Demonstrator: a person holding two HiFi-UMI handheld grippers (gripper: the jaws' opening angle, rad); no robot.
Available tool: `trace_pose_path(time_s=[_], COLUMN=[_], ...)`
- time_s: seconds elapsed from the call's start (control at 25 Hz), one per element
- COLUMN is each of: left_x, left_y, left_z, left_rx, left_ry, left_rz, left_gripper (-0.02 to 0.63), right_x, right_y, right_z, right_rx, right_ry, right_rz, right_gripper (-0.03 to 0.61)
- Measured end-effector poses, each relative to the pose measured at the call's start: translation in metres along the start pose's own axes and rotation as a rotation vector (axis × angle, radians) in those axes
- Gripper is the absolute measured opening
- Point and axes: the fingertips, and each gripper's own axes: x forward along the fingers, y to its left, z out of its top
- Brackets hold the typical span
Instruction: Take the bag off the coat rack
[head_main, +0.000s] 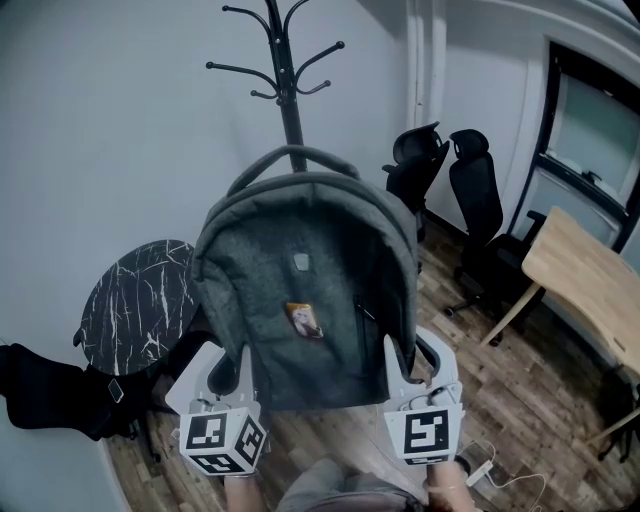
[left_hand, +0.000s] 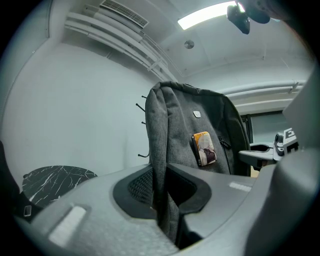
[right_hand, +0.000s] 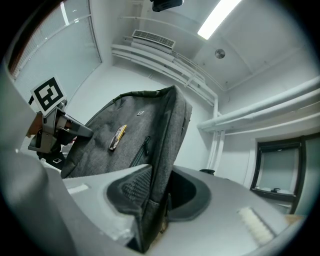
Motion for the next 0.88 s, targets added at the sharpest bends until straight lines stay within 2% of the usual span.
trace_pose_path(time_s=[0.2,0.4,0.88], left_x=[-0.030,-0.029,-0.044], left_y=[-0.037,-0.025,-0.047], left_z=[-0.014,-0.008,-0.015], left_rx=[0.008,-0.010,-0.010], left_ry=[-0.008,0.015,0.034], left_rz=[0.021,0.036,0.046], left_gripper=[0.057,0.057,0.057], right_x=[-0.040,-0.028,-0.046], right_y=[-0.014,-0.009,-0.020], right_z=[-0.017,-0.005,-0.014], right_rx=[0.003,0.008,0.017], right_ry=[-0.019,-0.002,-0.004], right_rz=[0.013,0.032,0.045], right_gripper=[0.094,0.094,0.094])
